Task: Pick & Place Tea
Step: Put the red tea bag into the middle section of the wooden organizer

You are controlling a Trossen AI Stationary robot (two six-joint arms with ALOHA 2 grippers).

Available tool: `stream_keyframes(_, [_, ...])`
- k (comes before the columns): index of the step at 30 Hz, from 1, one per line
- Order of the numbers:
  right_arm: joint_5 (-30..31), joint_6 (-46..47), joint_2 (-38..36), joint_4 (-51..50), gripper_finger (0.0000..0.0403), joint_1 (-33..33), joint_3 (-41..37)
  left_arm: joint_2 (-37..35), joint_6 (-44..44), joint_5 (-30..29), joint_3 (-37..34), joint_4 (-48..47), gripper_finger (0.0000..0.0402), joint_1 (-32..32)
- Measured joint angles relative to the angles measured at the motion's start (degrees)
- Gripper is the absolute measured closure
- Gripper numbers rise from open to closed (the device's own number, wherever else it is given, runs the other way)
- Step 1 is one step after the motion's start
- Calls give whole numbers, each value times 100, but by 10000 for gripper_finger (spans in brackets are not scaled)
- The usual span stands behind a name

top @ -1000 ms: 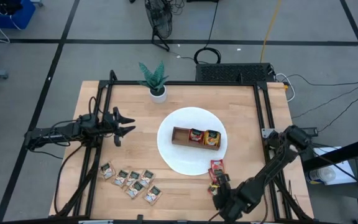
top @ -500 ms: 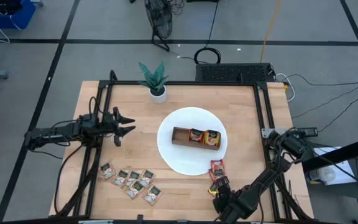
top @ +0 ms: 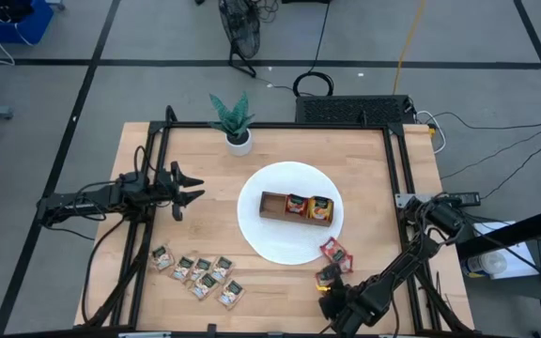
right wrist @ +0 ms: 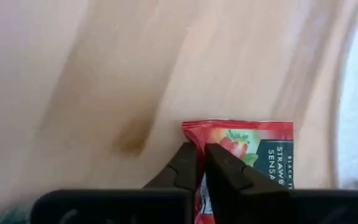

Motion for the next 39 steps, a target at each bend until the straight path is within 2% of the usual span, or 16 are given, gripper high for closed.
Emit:
stream_keyframes(5, [1156, -219, -115, 186, 398, -59, 39, -1, 0, 0, 1, 0, 245, 0])
stream_keyframes(10, [2638, -496, -489, 368, 400, -234, 223, -1, 0, 0, 1, 0, 245, 0])
stream_keyframes(15, [4079, -920, -709, 468, 401, -674, 223, -1, 0, -2, 1, 0, 245, -2])
stream_keyframes(17, [4348, -1083, -714, 437, 401, -945, 223, -1, -1, 0, -1, 0, 245, 0])
stream_keyframes(24, [3733, -1163, -657, 699, 402, -2191, 35, -1, -1, 0, 0, 0, 245, -1])
stream_keyframes(28, [3670, -1230, -657, 1400, 402, -2703, -424, -1, 0, 0, 1, 2, 245, -2])
stream_keyframes(33, [3123, -1242, -658, 2270, 402, -3030, -975, -1, 0, -2, -1, 2, 245, -2])
stream_keyframes(39, [3120, -1488, -663, 3007, 391, -3062, -1387, 0, 0, 0, 1, 2, 245, -2])
